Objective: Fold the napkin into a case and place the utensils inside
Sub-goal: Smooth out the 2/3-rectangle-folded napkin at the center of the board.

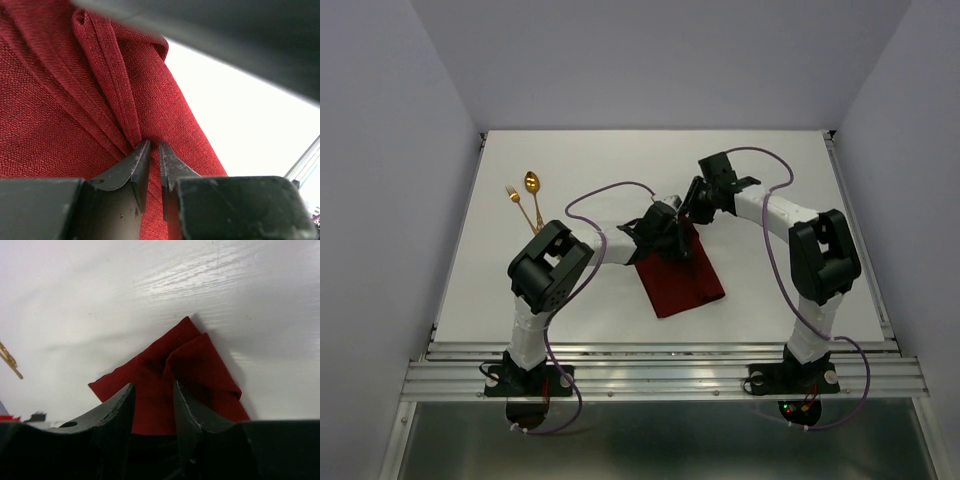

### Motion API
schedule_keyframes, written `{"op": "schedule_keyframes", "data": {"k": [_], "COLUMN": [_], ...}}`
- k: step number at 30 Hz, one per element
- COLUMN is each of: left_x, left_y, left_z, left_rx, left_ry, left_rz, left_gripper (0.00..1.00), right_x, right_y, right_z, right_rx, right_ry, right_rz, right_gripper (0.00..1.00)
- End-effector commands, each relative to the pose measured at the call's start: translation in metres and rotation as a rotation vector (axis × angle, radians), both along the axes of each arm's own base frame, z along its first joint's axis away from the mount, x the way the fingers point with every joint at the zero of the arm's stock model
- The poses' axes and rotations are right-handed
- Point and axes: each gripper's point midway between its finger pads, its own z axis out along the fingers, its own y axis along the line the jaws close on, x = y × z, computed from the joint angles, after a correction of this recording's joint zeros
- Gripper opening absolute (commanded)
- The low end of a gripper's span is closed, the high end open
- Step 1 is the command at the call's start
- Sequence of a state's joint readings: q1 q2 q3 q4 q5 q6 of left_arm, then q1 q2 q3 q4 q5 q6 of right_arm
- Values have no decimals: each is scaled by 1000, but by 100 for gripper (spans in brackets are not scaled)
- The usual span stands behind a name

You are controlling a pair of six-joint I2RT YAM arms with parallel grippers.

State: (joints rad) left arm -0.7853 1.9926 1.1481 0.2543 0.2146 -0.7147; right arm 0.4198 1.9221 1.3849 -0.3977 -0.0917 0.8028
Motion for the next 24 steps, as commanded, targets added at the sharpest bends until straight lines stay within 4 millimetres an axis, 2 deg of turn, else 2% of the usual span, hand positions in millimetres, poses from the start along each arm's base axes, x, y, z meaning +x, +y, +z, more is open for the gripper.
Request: {"op": "schedule_keyframes", "data": {"k": [1,3,6,8,10,11,13,14,17,20,24], "left_x": [-13,-14,-15,-15,-15,-15,-14,-15,-15,-15,-15], "left_y": [20,20,20,20,20,21,21,22,22,22,22], "left_z": [-15,-15,-15,-14,-12,-11,-12,-12,-12,-11,-12], "left_rx": [91,93,92,95,94,94,97,100,100,100,105], "left_ry": [18,14,12,8,4,1,-1,-1,-1,-5,-3], "left_rz": [-10,-14,-20,-23,-25,-27,-29,-33,-36,-40,-47], "left_gripper": [25,25,25,25,25,25,25,25,25,25,25], "right_x": [0,-6,-13,-25,-34,-43,-52,-62,-82,-96,-114], "right_y": [-5,-7,-15,-22,-27,-31,-35,-37,-43,-45,-49], "right_z": [43,45,45,42,47,38,36,35,30,25,10], "right_rx": [-8,-8,-8,-23,-28,-42,-48,-46,-46,-38,-44], "right_ry": [-99,-99,-94,-90,-101,-83,-81,-82,-72,-56,-22], "right_rz": [6,10,1,3,8,18,29,44,76,102,134], "right_gripper": [45,48,49,47,42,35,27,18,7,1,1]}}
